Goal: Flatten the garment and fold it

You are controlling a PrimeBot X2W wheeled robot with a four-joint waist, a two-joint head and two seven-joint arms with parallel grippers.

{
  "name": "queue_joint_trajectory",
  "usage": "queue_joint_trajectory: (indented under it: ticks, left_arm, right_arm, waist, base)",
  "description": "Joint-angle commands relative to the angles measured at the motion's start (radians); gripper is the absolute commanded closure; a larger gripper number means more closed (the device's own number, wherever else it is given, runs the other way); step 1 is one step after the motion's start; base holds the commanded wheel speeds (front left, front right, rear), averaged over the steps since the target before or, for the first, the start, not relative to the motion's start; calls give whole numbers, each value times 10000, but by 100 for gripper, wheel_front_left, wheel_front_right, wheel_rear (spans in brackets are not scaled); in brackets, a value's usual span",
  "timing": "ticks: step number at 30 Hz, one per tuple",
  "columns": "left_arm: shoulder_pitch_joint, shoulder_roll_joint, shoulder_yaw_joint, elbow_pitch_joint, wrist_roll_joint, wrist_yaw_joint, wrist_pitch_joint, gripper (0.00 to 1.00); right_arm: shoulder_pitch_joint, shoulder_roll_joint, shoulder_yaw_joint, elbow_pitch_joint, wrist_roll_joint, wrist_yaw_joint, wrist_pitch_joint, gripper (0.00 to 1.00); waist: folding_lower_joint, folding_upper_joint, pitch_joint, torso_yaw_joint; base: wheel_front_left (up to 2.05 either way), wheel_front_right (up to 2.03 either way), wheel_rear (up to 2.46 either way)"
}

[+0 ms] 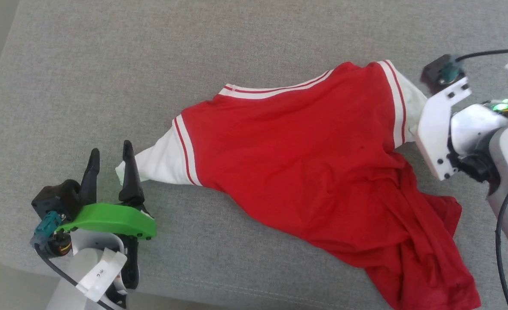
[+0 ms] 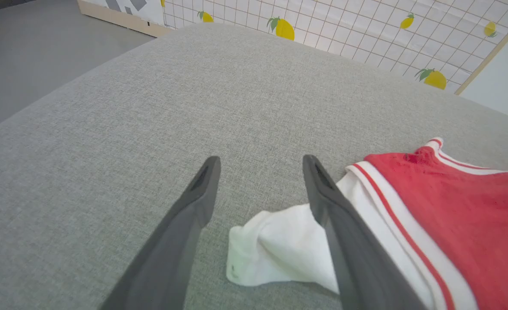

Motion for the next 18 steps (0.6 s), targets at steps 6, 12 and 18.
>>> queue_joint_trajectory:
  ticks: [6, 12, 18]
  left_arm:
    - [-42, 53, 79, 143, 144, -39, -76, 0]
    - [199, 133, 115, 149, 50, 8, 23, 0]
    - [193, 684, -118, -70, 7, 104, 1498, 0]
  right_arm:
    - [483, 313, -1572, 290, -61, -11, -1363, 100]
    - [1058, 927, -3461, -36, -424, -11, -2414, 100]
    - [1723, 1297, -4004, -718, -661, -11, -2455, 100]
  waist:
    - [0, 0, -577, -307]
    - [0, 0, -1034, -530]
    - [0, 0, -1159, -686]
  base:
    - [0, 0, 0]
    - [0, 0, 0]
    - [0, 0, 0]
